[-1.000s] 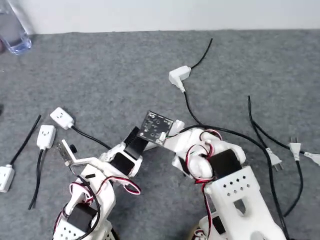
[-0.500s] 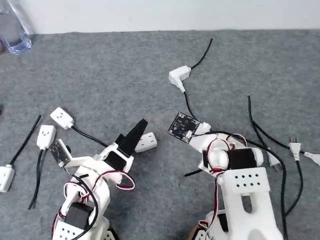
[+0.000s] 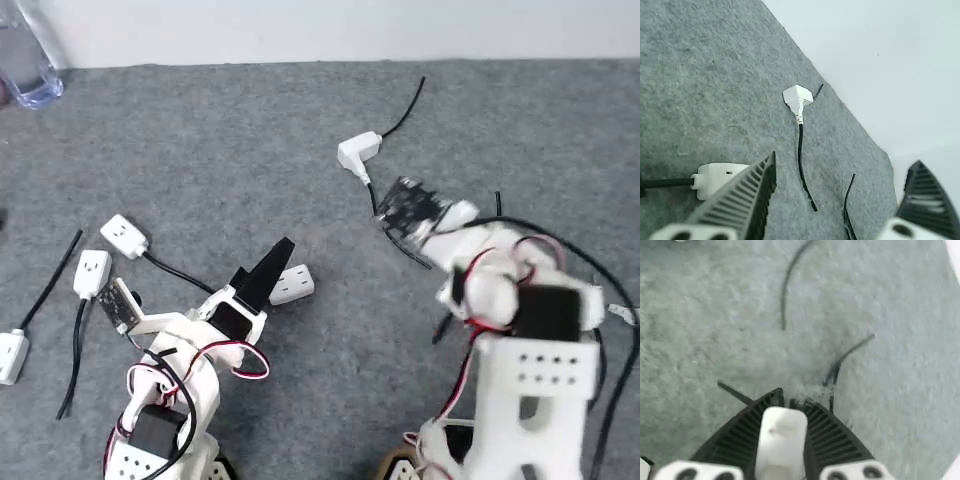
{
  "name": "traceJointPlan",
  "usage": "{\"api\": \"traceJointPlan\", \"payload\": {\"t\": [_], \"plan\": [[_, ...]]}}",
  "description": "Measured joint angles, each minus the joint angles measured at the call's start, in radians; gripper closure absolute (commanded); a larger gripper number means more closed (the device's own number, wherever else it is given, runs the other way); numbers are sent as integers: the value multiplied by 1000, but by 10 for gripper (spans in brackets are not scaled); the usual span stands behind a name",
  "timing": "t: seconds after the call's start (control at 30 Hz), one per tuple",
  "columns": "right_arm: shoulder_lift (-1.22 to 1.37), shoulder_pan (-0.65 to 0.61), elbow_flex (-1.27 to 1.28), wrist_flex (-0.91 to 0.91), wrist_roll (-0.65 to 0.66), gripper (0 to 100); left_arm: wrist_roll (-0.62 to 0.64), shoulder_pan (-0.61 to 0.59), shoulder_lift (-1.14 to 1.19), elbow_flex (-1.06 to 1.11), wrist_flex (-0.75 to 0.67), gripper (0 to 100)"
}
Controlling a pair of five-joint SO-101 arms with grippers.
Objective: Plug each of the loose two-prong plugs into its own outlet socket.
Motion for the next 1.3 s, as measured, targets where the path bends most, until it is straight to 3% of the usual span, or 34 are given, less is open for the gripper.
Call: {"api": "traceJointPlan", "payload": {"t": [0.27,0.4,0.67,0.9,1.1,1.3], "plan": [[169,292,-61,-110,77,991,0,0,0,0,0,616],[247,377,-152,-107,109,991,0,0,0,0,0,616],[575,377,-180,-209,84,973,0,0,0,0,0,616],[801,379,-180,-358,-58,641,0,0,0,0,0,616],[810,379,-195,-376,-11,626,0,0,0,0,0,616],[810,371,-305,-388,-46,627,0,0,0,0,0,616]]}}
